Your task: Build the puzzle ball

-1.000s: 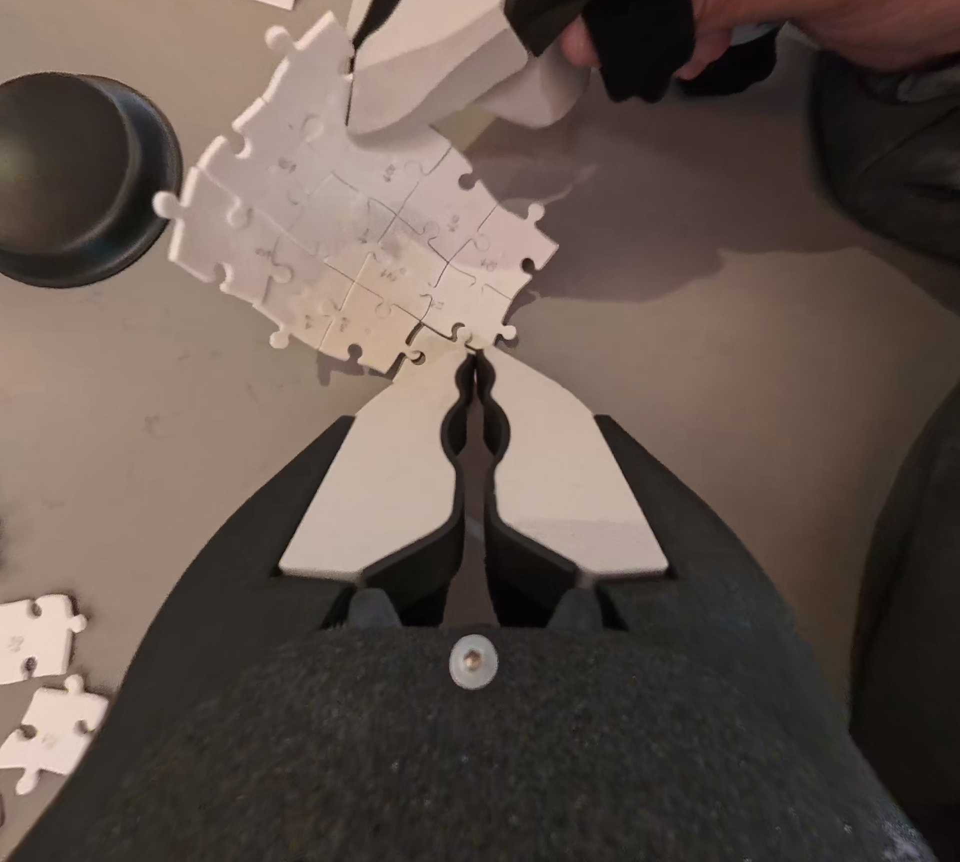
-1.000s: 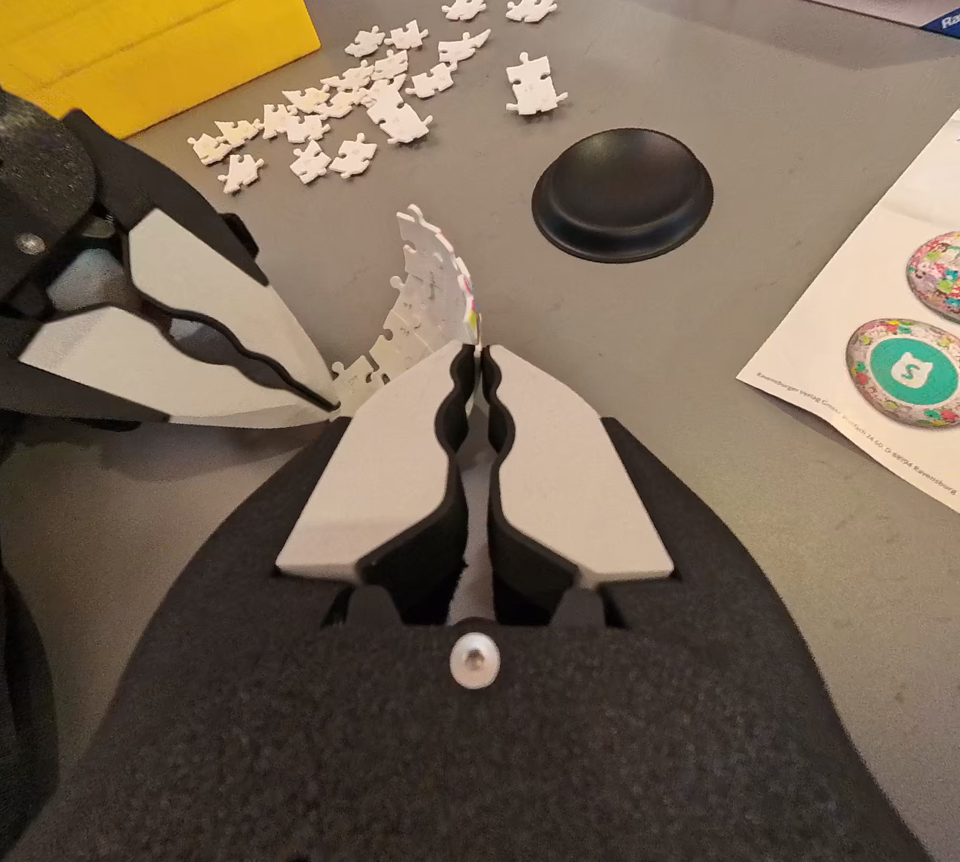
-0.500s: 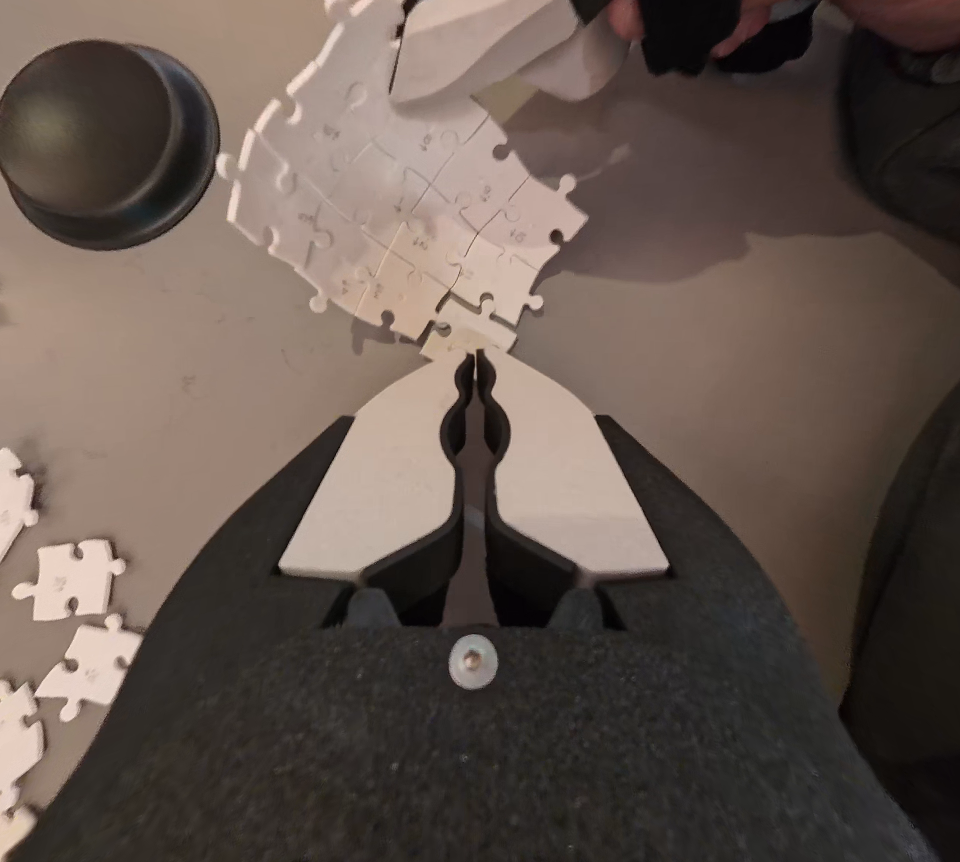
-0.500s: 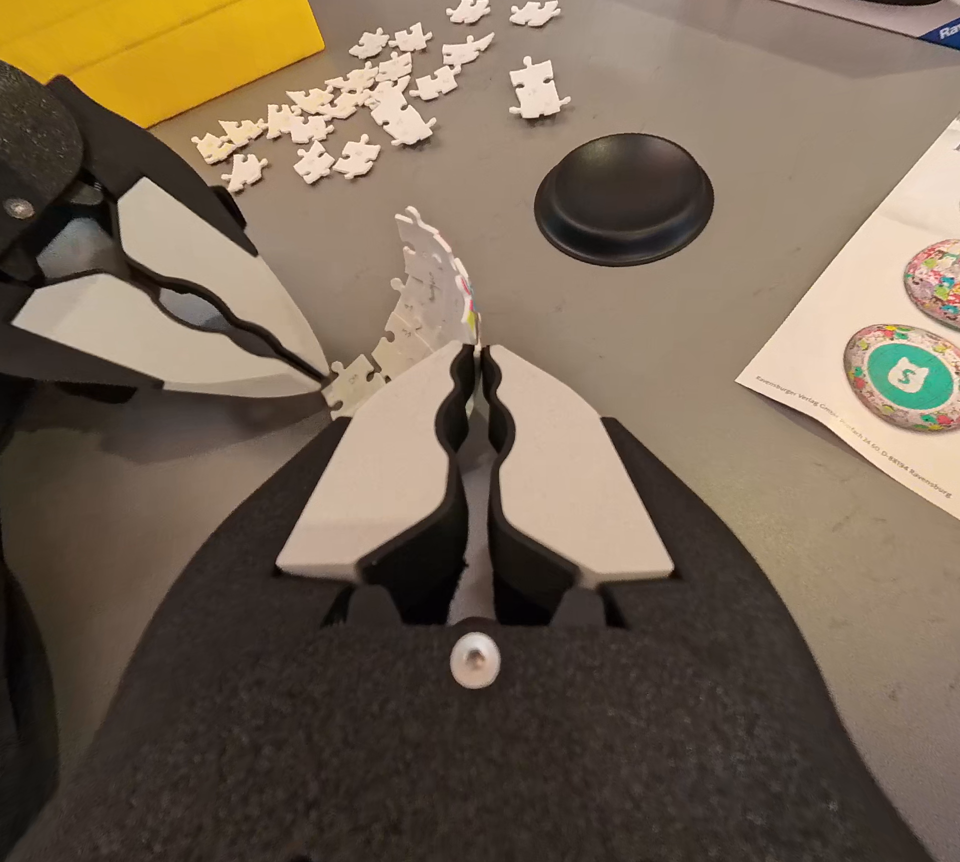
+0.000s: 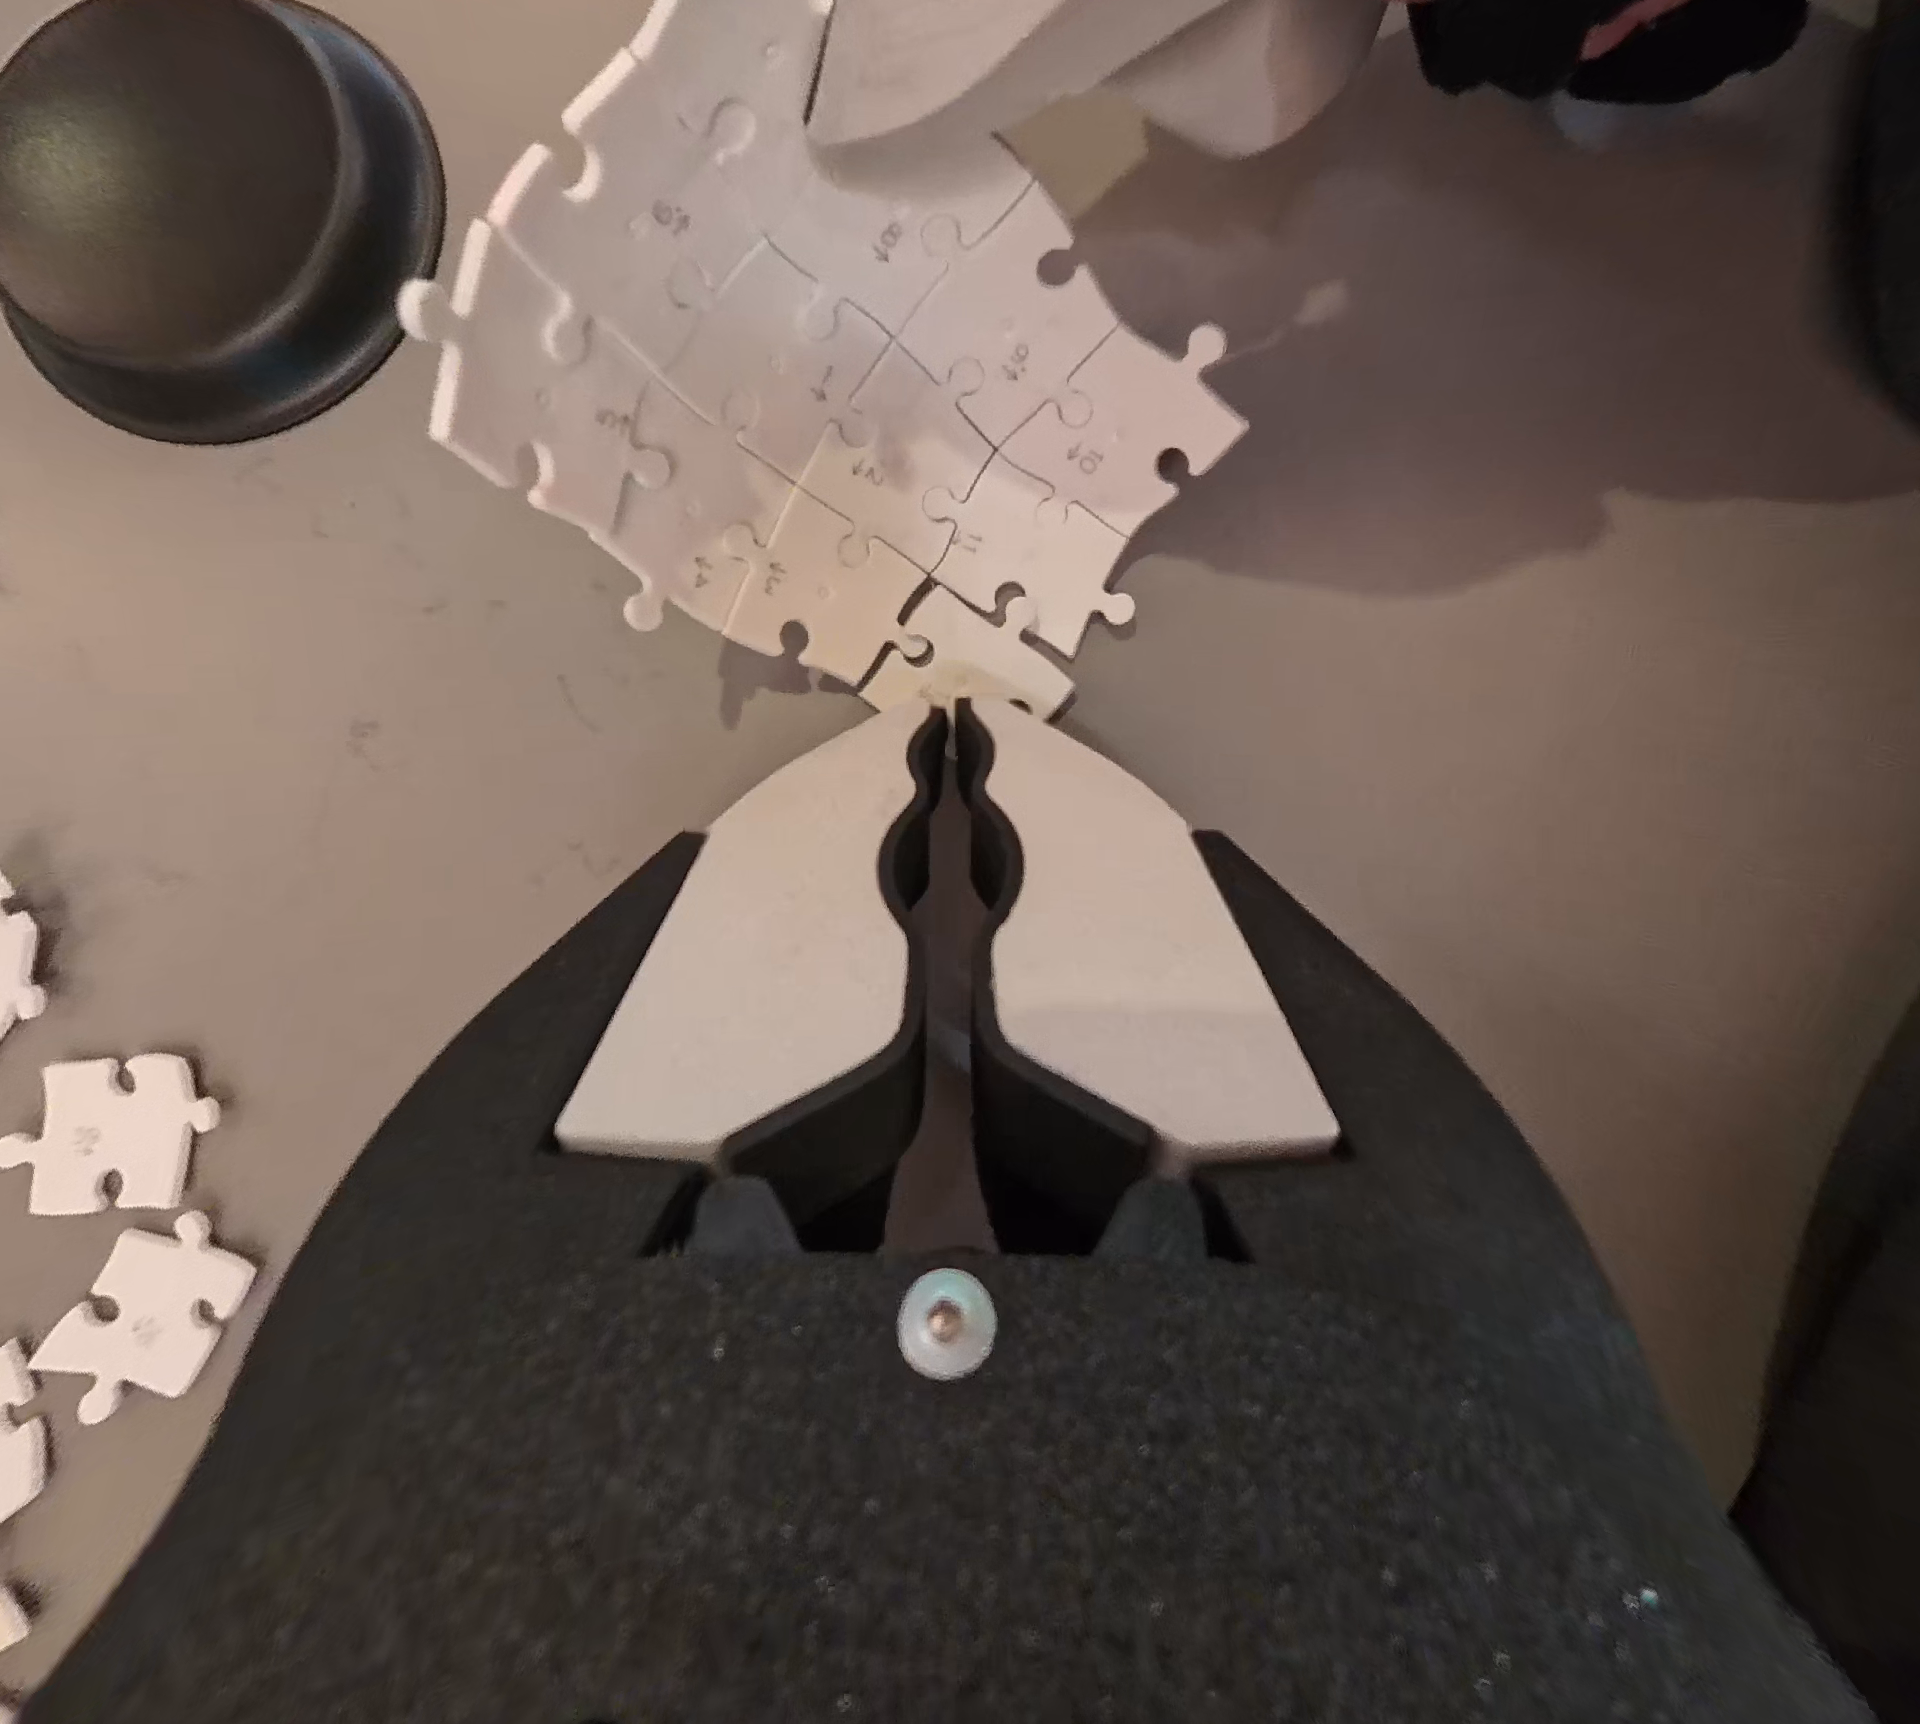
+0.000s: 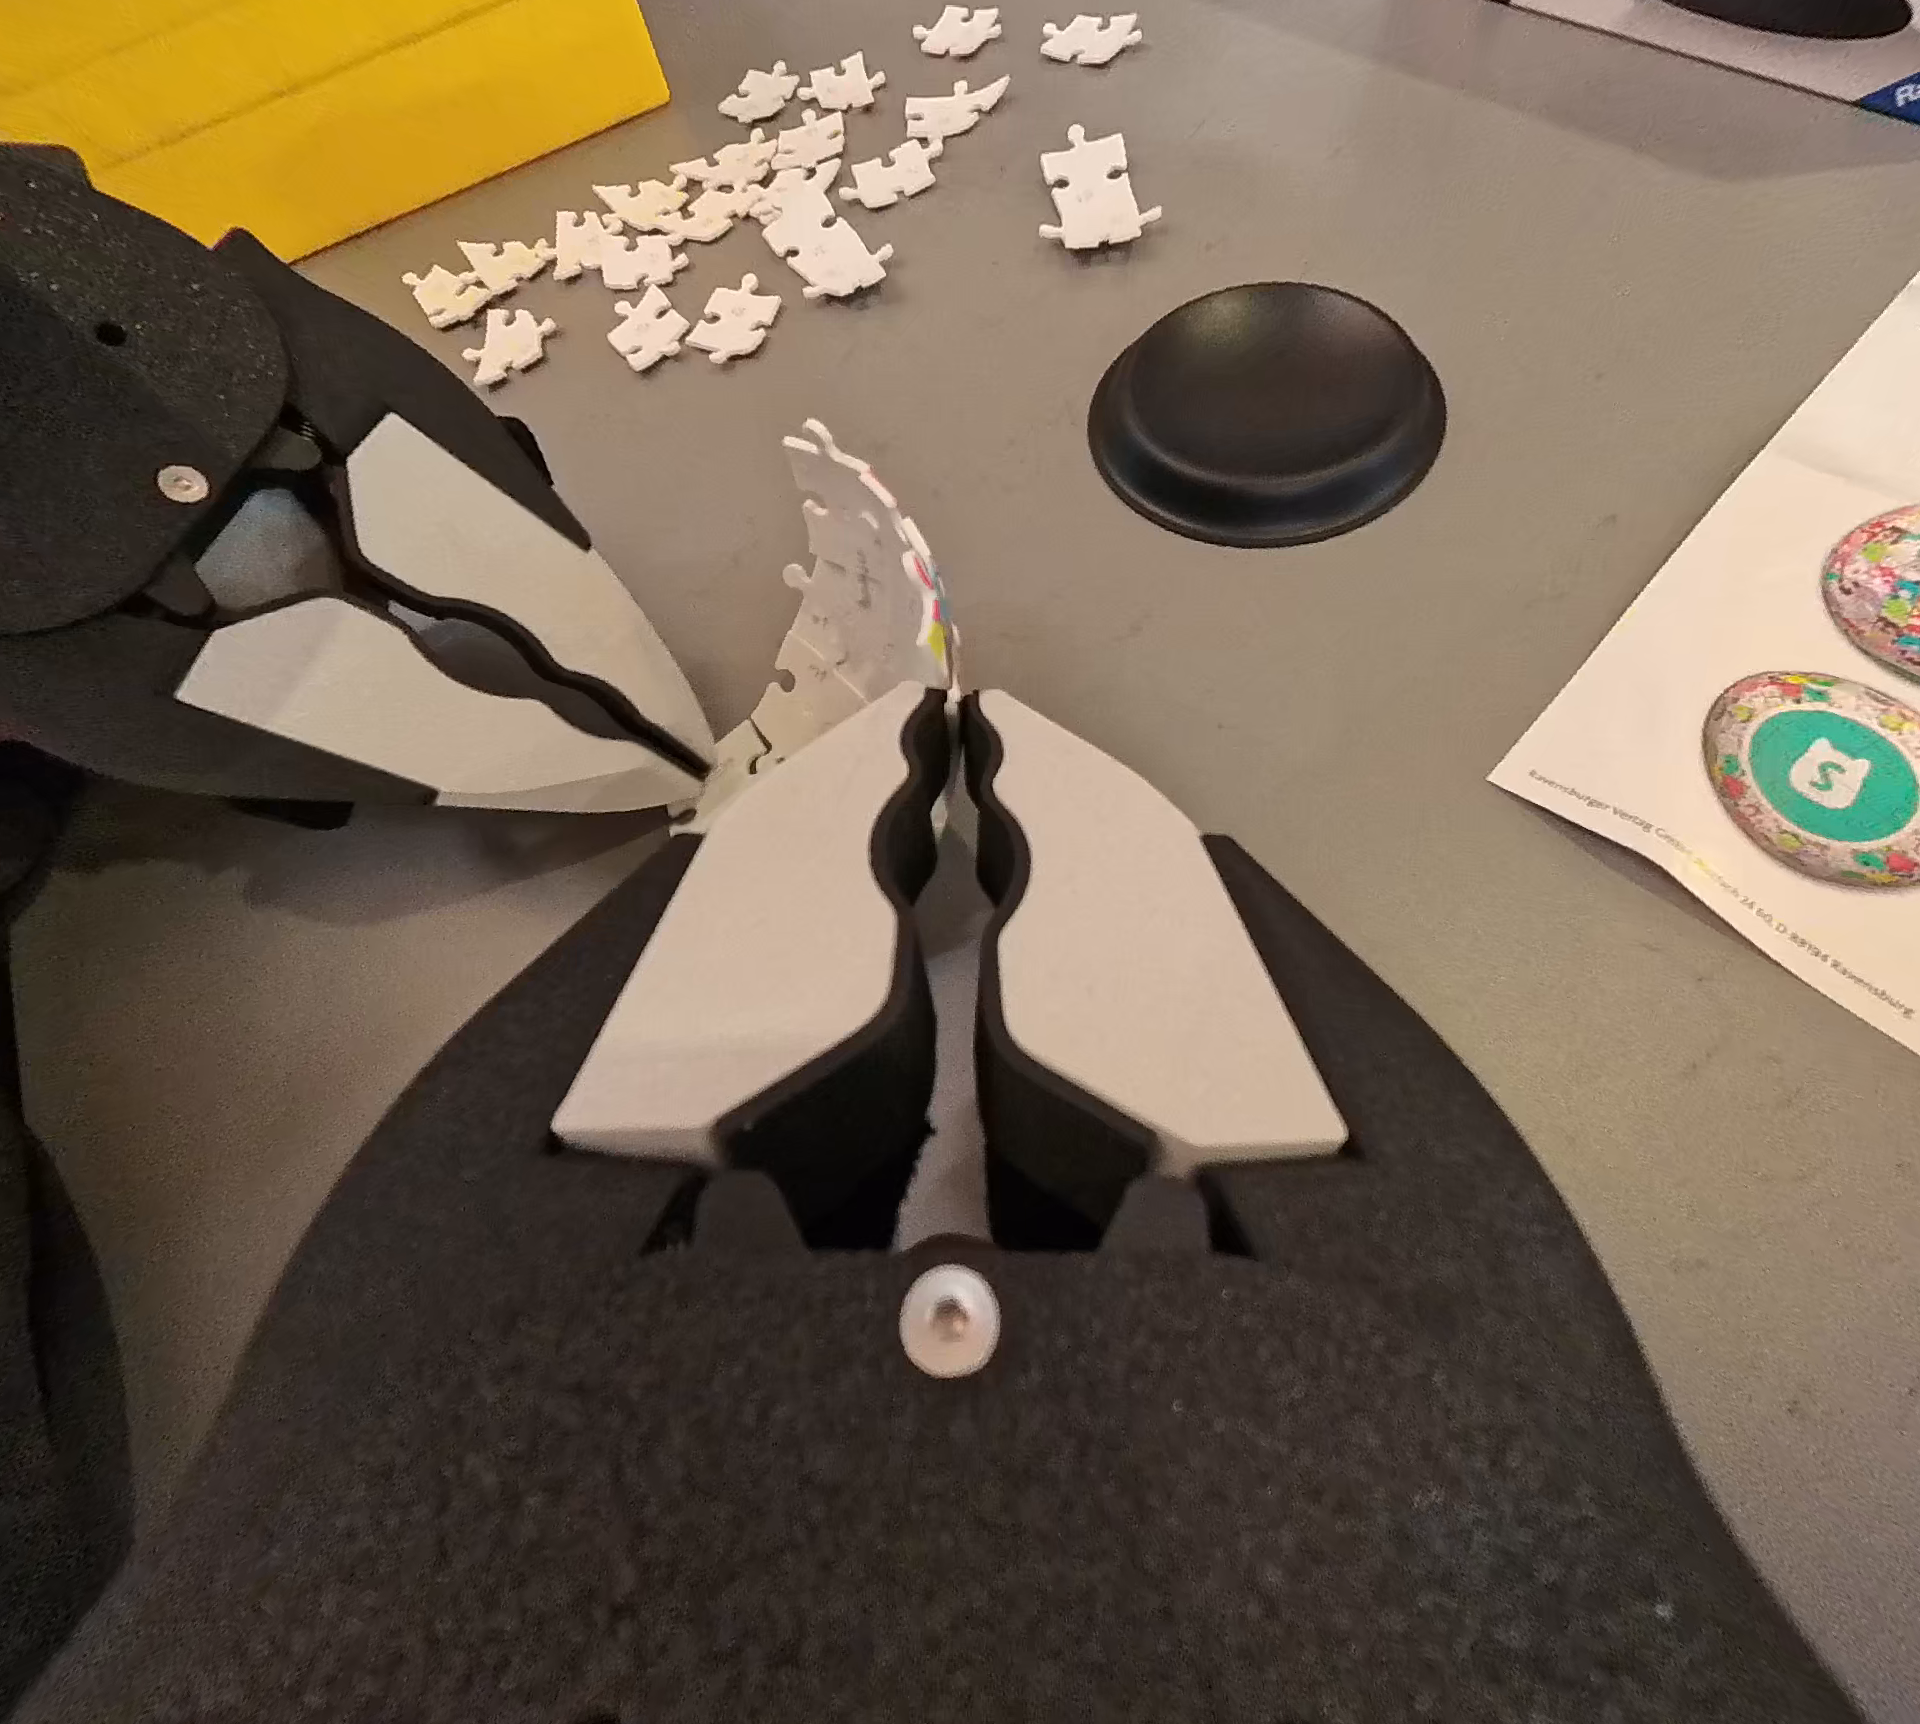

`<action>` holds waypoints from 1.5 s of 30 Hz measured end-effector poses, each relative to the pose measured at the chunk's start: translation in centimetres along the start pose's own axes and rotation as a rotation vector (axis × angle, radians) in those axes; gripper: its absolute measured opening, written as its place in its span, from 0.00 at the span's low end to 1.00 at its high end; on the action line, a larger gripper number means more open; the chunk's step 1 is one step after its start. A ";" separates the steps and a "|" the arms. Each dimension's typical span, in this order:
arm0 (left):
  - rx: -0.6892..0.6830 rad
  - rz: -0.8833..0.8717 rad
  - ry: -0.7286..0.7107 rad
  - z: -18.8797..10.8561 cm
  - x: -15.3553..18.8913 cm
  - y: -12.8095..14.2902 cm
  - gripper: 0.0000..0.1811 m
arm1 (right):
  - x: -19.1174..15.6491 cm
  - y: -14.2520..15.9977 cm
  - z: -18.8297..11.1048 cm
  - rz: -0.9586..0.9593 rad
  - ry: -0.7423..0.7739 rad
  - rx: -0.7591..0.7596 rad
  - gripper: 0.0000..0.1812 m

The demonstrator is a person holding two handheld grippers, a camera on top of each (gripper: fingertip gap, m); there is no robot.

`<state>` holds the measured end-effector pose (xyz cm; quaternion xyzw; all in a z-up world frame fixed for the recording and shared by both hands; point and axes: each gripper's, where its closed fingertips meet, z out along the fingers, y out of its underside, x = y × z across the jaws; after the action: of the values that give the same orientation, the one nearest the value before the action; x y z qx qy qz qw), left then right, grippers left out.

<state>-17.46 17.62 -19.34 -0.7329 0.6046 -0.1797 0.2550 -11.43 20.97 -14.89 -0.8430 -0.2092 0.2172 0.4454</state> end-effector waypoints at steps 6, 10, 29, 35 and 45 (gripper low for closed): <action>0.033 -0.004 -0.003 -0.8 1.0 -0.5 0.01 | 0.1 0.1 0.0 0.004 0.001 -0.001 0.01; 0.011 -0.003 0.022 -0.4 1.6 0.1 0.05 | 0.0 0.1 0.1 0.003 -0.002 -0.002 0.01; 0.022 -0.046 -0.005 -1.3 1.1 0.5 0.16 | -0.1 0.2 0.1 0.003 -0.005 -0.007 0.01; 0.001 -0.061 -0.048 -0.9 0.5 1.3 0.21 | -0.1 0.2 0.1 -0.001 -0.002 -0.010 0.01; -0.017 0.013 -0.029 -0.7 0.3 1.1 0.15 | -0.1 0.1 0.1 -0.005 0.003 -0.011 0.01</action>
<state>-18.70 17.04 -19.40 -0.7337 0.6069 -0.1622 0.2588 -11.53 20.93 -15.05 -0.8453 -0.2118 0.2138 0.4414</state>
